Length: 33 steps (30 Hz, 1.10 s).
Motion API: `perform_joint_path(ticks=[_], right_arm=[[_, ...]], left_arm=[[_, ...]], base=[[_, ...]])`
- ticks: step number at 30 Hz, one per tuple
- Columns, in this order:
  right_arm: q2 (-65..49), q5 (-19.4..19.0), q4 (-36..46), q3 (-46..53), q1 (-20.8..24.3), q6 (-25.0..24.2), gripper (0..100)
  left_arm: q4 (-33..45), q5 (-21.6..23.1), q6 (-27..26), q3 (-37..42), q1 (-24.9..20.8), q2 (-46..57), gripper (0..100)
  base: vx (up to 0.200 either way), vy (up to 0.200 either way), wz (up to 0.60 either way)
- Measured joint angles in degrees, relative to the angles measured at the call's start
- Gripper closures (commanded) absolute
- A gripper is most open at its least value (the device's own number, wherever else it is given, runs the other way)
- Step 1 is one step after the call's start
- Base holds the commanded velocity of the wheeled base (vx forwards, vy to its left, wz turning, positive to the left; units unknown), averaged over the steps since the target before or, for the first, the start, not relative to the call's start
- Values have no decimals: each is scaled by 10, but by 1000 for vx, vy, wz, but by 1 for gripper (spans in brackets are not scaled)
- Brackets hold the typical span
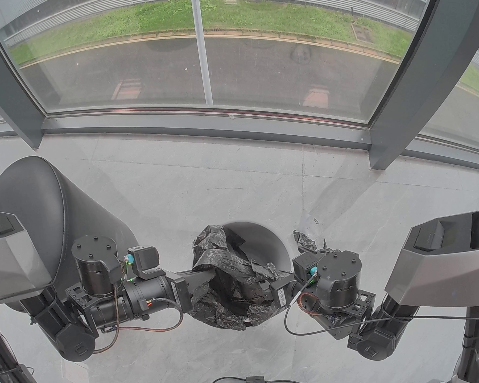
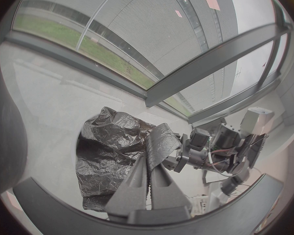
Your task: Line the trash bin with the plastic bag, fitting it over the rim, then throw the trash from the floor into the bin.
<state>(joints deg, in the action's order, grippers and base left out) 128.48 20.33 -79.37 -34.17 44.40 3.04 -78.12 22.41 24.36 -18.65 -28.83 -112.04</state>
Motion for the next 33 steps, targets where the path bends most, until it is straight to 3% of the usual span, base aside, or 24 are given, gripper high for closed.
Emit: perform_joint_path(ticks=[3,8,13,19,33], right_arm=[[0,20,-1,-5,-6,-2,0],[0,29,-7,-9,-12,-2,0],[0,51,-13,-16,-14,0,0],[4,65,-15,-31,-18,2,0],[14,107,-15,-60,-43,3,0]], left_arm=[[0,-38,-31,-1,-19,-4,100],[0,-57,-68,-2,-31,-10,100],[-5,-116,-104,-6,-33,-25,100],[-6,-173,-116,-42,-30,-47,100],[-5,-186,-159,-72,-12,-76,100]], base=[[0,0,0],[0,0,0],[0,0,0],[0,0,0],[0,0,0]])
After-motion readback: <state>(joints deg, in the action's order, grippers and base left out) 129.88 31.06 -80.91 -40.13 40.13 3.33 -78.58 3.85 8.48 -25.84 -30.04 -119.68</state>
